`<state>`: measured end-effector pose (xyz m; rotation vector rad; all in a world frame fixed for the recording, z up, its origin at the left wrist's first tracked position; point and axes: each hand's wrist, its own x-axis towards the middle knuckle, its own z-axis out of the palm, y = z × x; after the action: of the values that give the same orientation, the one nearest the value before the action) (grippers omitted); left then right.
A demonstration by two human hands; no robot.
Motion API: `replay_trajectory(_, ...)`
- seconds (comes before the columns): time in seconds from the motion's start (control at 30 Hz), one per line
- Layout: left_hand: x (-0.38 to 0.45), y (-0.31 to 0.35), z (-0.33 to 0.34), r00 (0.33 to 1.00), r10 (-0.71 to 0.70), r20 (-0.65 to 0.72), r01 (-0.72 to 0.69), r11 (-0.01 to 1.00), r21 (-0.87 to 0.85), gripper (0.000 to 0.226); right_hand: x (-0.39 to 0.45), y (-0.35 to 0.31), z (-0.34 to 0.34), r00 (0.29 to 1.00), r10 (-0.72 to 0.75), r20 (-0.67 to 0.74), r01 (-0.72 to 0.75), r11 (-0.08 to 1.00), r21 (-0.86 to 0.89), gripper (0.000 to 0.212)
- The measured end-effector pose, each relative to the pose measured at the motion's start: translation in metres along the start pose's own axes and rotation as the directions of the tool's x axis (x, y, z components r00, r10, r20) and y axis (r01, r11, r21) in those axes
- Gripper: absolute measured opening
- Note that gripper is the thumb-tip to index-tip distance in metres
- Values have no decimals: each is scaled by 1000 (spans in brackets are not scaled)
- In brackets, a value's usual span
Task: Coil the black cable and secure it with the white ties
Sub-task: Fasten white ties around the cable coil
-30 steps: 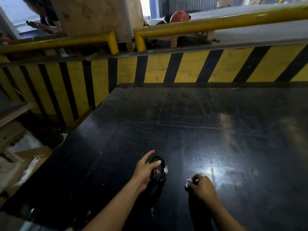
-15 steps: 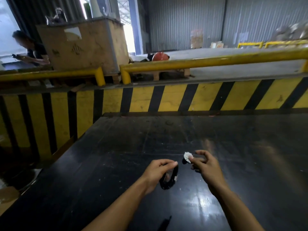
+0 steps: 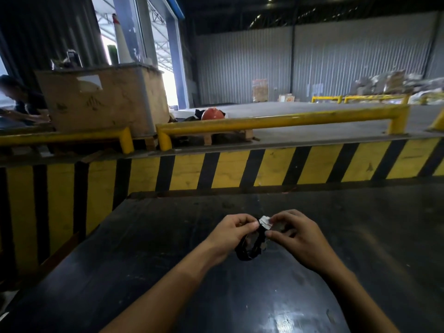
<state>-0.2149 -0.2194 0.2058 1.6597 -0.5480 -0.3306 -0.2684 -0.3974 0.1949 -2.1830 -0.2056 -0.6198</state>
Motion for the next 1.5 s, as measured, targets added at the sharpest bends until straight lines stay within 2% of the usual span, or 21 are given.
replay_trajectory(0.07, 2, 5, -1, 1000, -3, 22, 2, 1000, 26, 13, 3, -2, -4, 998, -54, 16, 55, 995, -77, 25)
replay_trajectory(0.13, 3, 8, -1, 999, -3, 40, 1, 999, 48, 13, 5, -4, -5, 995, -95, 22, 97, 988, -122, 18)
replay_trajectory(0.27, 1, 13, -2, 998, 0, 58, -7, 992, 130, 19, 9, -4, -4, 992, -126, 6, 126, 989, -77, 7)
replay_trajectory(0.33, -1, 16, -2, 997, -3, 73, -8, 989, 149, 20, 10, -2, 0, 997, -56, -58, 57, 998, 8, 5)
replay_trajectory(0.4, -3, 20, -3, 996, -13, 87, -2, 985, 175, 21, 11, 0, 4, 983, 99, -153, -74, 984, 162, 7)
replay_trajectory(0.5, -5, 21, -4, 995, -40, 96, 25, 988, 153, 20, 12, 0, 5, 938, 291, -189, -188, 883, 430, 16)
replay_trajectory(0.63, -7, 23, -8, 988, -99, 119, 93, 994, 56, 22, 9, -5, 7, 958, 275, -85, -166, 771, 614, 7)
replay_trajectory(0.67, -7, 24, -9, 987, -110, 120, 106, 993, 46, 22, 8, -6, 7, 962, 267, -61, -169, 756, 632, 11)
replay_trajectory(0.73, -8, 26, -11, 984, -129, 124, 124, 991, 45, 23, 7, -5, 3, 975, 222, 0, -182, 798, 574, 36)
replay_trajectory(0.8, -8, 29, -14, 982, -141, 128, 135, 989, 56, 21, 7, -3, -3, 985, 156, 77, -174, 883, 436, 56)
replay_trajectory(0.83, -8, 30, -15, 980, -148, 130, 142, 988, 60, 20, 7, -3, -5, 985, 124, 118, -159, 917, 366, 55)
replay_trajectory(0.9, -6, 34, -17, 975, -174, 140, 165, 984, 74, 19, 8, -5, -6, 979, 76, 189, -120, 964, 235, 30)
replay_trajectory(0.97, -5, 37, -18, 970, -192, 149, 177, 978, 107, 19, 9, -6, -7, 973, 63, 222, -102, 980, 171, 8)
replay_trajectory(1.0, -5, 38, -17, 971, -191, 141, 176, 978, 112, 18, 10, -6, -7, 970, 64, 233, -105, 980, 169, 4)
replay_trajectory(1.2, 5, 41, -13, 973, -216, -83, 218, 976, 10, 31, 13, -6, -8, 964, 104, 246, -171, 948, 269, 21)
replay_trajectory(1.3, 9, 41, -8, 958, -269, -97, 273, 961, 34, 44, 18, -9, 0, 941, 144, 306, -201, 966, 165, 42)
replay_trajectory(1.4, 13, 40, -8, 957, -278, -82, 284, 956, 76, 53, 21, -11, 6, 940, 140, 312, -153, 988, 17, 25)
replay_trajectory(1.5, 15, 38, -9, 965, -260, -28, 261, 964, 46, 52, 22, -13, 12, 961, 178, 212, -175, 984, -34, 10)
